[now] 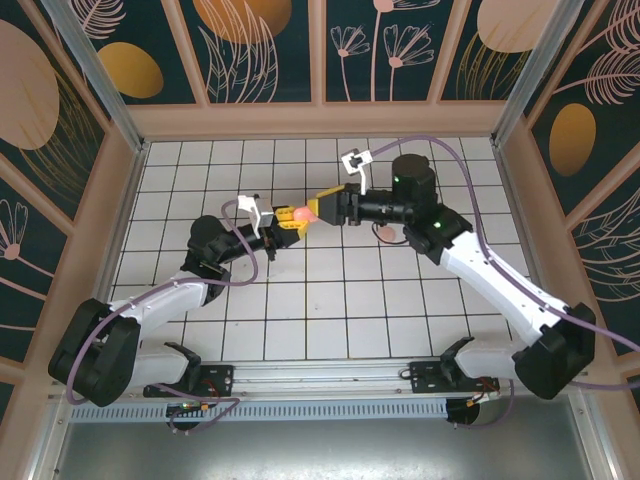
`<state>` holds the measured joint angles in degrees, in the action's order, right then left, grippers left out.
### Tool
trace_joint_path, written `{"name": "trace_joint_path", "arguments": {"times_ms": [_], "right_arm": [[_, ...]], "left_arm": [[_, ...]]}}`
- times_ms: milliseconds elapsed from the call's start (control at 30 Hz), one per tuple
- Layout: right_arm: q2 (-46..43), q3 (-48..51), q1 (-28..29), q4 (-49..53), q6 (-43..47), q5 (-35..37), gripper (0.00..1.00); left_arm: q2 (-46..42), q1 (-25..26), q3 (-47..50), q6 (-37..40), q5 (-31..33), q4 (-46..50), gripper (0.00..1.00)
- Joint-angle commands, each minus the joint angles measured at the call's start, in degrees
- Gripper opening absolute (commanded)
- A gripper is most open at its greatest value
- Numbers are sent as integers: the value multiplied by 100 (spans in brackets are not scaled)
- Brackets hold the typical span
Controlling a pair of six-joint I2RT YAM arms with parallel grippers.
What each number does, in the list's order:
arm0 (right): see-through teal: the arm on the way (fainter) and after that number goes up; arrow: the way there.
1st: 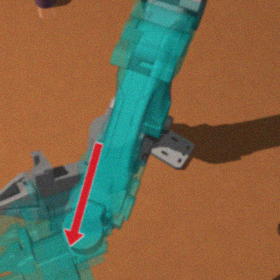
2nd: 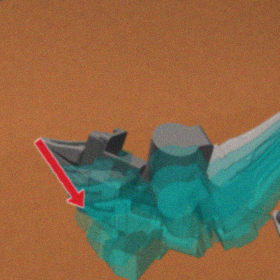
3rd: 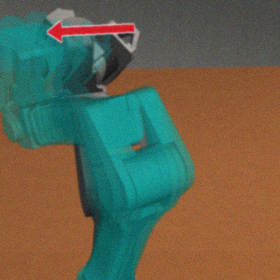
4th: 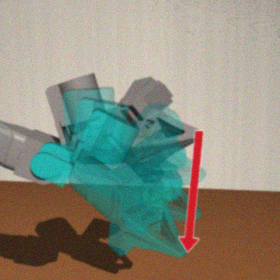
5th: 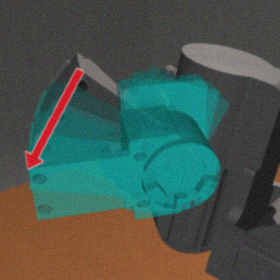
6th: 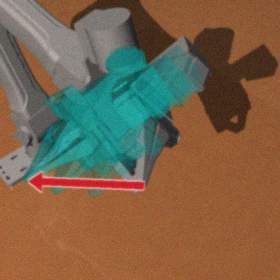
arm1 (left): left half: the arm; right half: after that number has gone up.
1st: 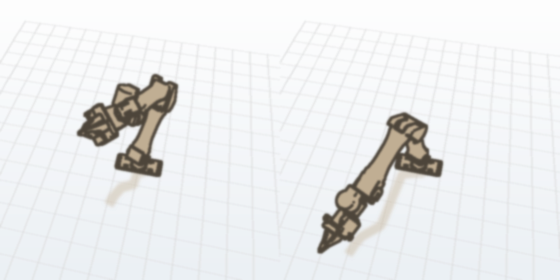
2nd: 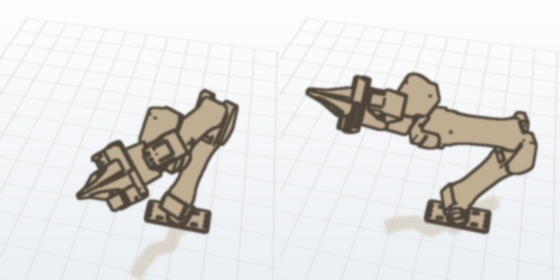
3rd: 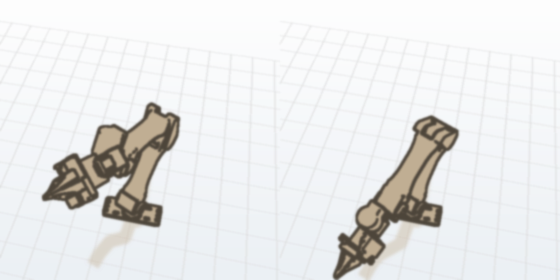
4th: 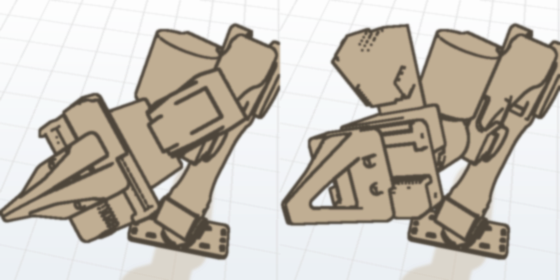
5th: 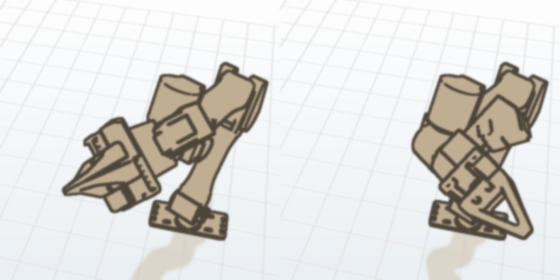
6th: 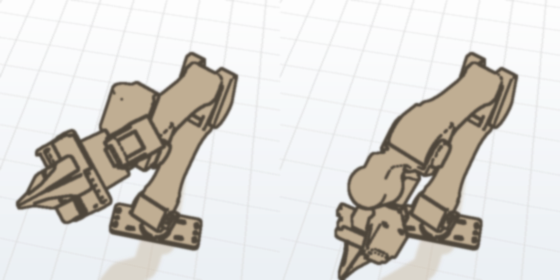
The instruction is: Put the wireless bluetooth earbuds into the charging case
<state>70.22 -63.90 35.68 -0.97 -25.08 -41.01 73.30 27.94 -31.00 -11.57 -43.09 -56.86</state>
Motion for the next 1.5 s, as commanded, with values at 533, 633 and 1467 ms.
{"name": "trace_joint_path", "arguments": {"times_ms": [533, 633, 1467], "right_arm": [[-807, 1183, -1563, 2017, -1521, 2559, 49], [-775, 1210, -1558, 2109, -1440, 2555, 49], [-821, 1434, -1701, 2387, -684, 3258, 58]], "left_arm": [[2355, 480, -1248, -3483, 830, 2872, 18], [2695, 555, -1445, -3511, 980, 3450, 19], [2873, 468, -2261, -2598, 2054, 5865, 81]]}}
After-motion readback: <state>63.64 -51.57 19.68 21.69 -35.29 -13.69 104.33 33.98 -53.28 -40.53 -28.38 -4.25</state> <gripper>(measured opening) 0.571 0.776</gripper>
